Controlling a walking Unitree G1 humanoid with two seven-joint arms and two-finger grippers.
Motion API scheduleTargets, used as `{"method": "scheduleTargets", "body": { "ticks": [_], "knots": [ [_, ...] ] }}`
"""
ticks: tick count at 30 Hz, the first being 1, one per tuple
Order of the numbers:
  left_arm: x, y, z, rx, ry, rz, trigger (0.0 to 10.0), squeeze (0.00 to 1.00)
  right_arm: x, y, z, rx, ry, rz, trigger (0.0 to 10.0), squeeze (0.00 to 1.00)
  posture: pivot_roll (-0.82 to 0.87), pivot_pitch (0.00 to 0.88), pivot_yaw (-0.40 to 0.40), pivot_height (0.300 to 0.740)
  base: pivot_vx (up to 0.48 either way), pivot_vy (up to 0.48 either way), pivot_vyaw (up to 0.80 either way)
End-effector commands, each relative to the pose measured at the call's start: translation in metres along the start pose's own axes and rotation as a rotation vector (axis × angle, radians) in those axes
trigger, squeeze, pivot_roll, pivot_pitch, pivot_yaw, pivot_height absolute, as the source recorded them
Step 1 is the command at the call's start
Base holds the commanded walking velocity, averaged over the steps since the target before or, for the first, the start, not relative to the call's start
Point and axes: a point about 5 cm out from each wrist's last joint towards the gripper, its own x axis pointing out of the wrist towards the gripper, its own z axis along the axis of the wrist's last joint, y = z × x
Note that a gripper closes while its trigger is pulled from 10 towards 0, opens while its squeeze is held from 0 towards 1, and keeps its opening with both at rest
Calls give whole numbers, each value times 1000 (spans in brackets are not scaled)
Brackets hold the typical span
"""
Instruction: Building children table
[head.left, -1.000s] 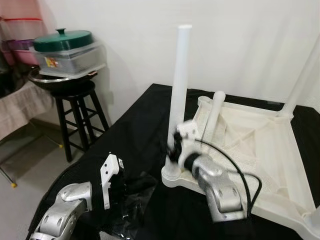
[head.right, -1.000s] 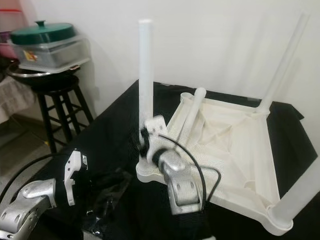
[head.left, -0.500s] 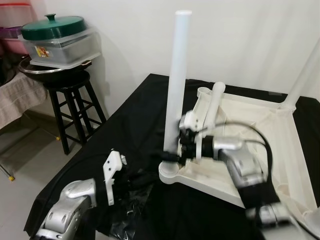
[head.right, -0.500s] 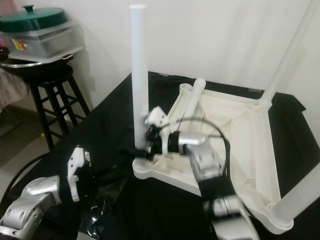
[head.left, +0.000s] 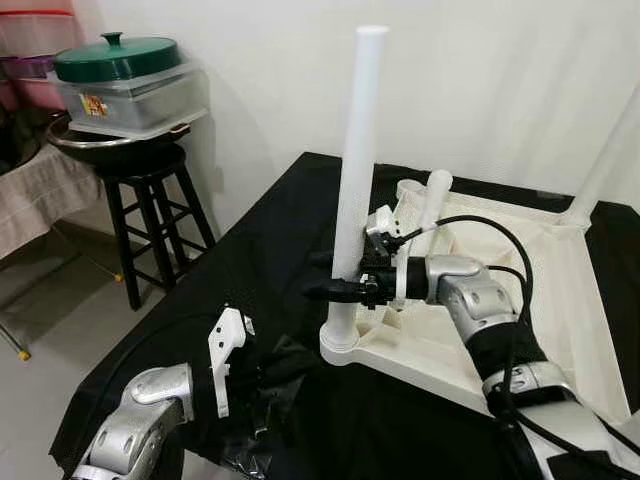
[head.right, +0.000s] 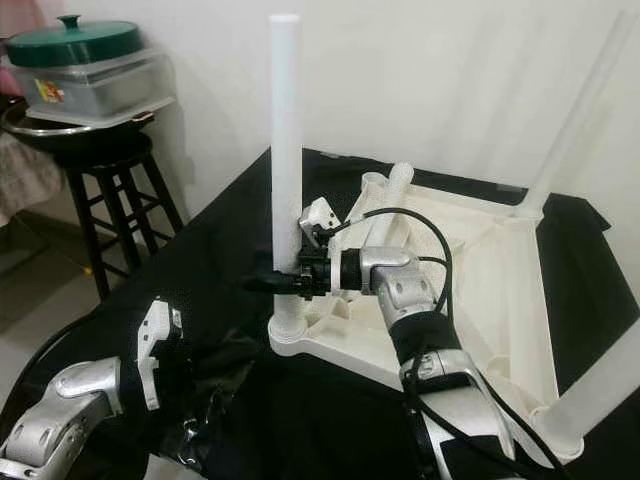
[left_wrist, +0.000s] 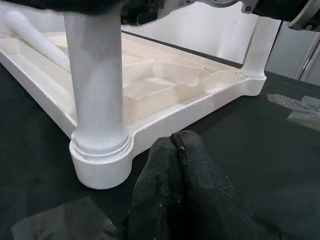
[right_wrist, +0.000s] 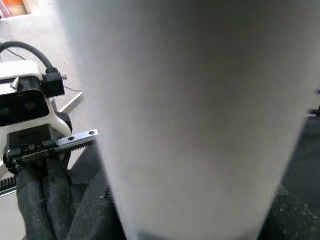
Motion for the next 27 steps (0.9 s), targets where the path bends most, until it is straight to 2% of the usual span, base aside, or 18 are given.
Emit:
{"method": "scheduleTargets", "body": {
  "ticks": [1, 5, 7, 8, 9, 10, 12, 13, 14, 15, 17, 20, 25, 26, 27],
  "knots": [
    [0, -1, 1, 14, 1, -3, 10000, 0, 0, 2, -3, -1, -31, -6, 0, 0, -38, 0, -48, 740, 0, 0, 0],
    [-1, -2, 1, 13, 1, -4, 10000, 0, -4, 2, -6, -16, -42, -70, 0, 0, -43, 0, -50, 740, 0, 0, 0],
    [-2, -1, 1, 13, 2, -3, 10000, 0, -3, 5, -19, -7, -6, -310, 0, 0, -42, 0, -64, 740, 0, 0, 0],
    [-2, -1, 1, 13, 2, -3, 10000, 0, -3, 5, -19, -7, -6, -310, 0, 0, -42, 0, -64, 740, 0, 0, 0],
    [-3, -1, 1, 14, 4, -2, 10000, 0, 1, 12, -28, 25, 17, -478, 0, 0, -48, 0, -69, 740, 0, 0, 0],
    [-4, -1, 1, 15, 6, -1, 10000, 0, 3, 16, -37, 63, 31, -716, 0, 0, -52, 0, -67, 740, 0, 0, 0],
    [-4, -1, 1, 15, 6, -1, 10000, 0, 3, 16, -37, 63, 31, -716, 0, 0, -52, 0, -67, 740, 0, 0, 0],
    [-6, 0, 1, 14, 5, 1, 10000, 0, 11, 40, -65, 193, 77, -899, 0, 0, -71, 0, -51, 740, 0, 0, 0],
    [-6, 0, 1, 14, 5, 1, 10000, 0, 11, 40, -65, 193, 77, -899, 0, 0, -71, 0, -51, 740, 0, 0, 0],
    [-6, 2, 1, 13, 8, 2, 10000, 0, 13, 48, -54, 113, 42, -973, 0, 0, -76, 0, -32, 740, 0, 0, 0],
    [-6, 3, 1, 13, 10, 2, 10000, 0, 14, 49, -61, 140, 69, -987, 0, 0, -91, 0, -24, 740, 0, 0, 0],
    [-5, 5, 0, 17, 25, -5, 10000, 0, 21, 45, -57, 109, 71, -932, 0, 0, -69, 0, -41, 740, 0, 0, 0],
    [-5, 5, 0, 18, 18, 6, 10000, 0, 22, 44, -59, 128, 80, -922, 0, 0, -72, 0, -39, 740, 0, 0, 0],
    [-6, 5, 0, 19, 14, 13, 10000, 0, 22, 45, -59, 129, 74, -925, 6157, 0, -69, 0, -41, 740, 0, 0, 0],
    [-6, 6, 1, 20, 11, 17, 10000, 0, 21, 45, -59, 168, 57, -911, 9255, 0, -71, 0, -36, 740, 0, 0, 0]
  ]
}}
